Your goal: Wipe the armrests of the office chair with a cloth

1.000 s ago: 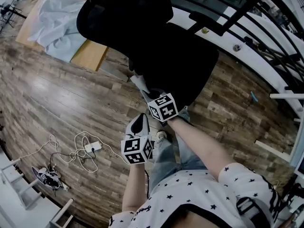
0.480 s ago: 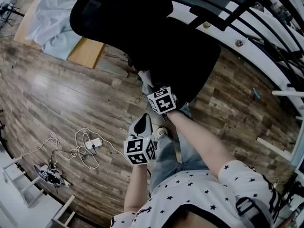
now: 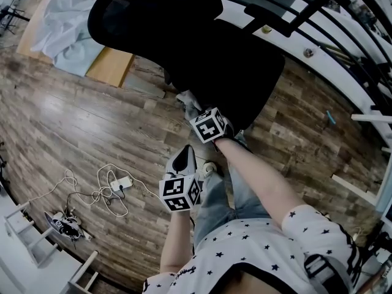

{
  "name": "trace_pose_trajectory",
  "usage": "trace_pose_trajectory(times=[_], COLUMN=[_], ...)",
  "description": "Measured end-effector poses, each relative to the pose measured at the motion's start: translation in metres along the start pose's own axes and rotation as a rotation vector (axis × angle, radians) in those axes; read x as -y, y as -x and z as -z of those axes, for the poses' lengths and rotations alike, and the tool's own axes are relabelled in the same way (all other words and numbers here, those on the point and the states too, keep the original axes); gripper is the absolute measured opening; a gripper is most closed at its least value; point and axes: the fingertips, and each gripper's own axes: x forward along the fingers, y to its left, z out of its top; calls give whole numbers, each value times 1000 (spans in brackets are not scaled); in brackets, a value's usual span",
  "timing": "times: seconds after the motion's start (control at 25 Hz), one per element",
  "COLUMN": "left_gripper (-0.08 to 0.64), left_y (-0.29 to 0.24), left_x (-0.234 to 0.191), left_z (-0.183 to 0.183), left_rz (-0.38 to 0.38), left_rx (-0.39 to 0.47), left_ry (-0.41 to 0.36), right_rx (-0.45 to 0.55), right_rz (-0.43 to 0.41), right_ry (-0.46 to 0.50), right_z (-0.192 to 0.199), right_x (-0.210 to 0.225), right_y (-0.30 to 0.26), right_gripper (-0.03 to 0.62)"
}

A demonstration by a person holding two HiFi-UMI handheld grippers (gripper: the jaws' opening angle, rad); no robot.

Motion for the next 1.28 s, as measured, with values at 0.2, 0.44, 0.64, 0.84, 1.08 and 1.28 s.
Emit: trace_pose_trajectory(times=[0.2, 0.44, 0.64, 0.84, 1.08, 1.28], left_gripper=[5, 5, 5, 5, 5, 5], left_y=[0, 0, 0, 0, 1, 2], left_x=[0, 6, 12, 17, 22, 26], left_z=[-1, -4, -7, -10, -15, -18], left_rz=[3, 21, 38, 50, 65, 78], left_rx=[2, 7, 12, 18, 21, 27], left_ry=[-1, -8, -17, -28, -37, -49], right_rx=[-12, -21, -27, -34, -48, -52], right_rz=[6, 13, 19, 37, 50, 64], right_ry=[28, 30, 29, 45, 30, 22], right_z=[6, 19, 32, 45, 59, 70], right_x=[3, 8, 11, 15, 19, 23], right_y=[3, 13, 23, 31, 40, 48], right_gripper=[32, 32, 32, 32, 32, 32])
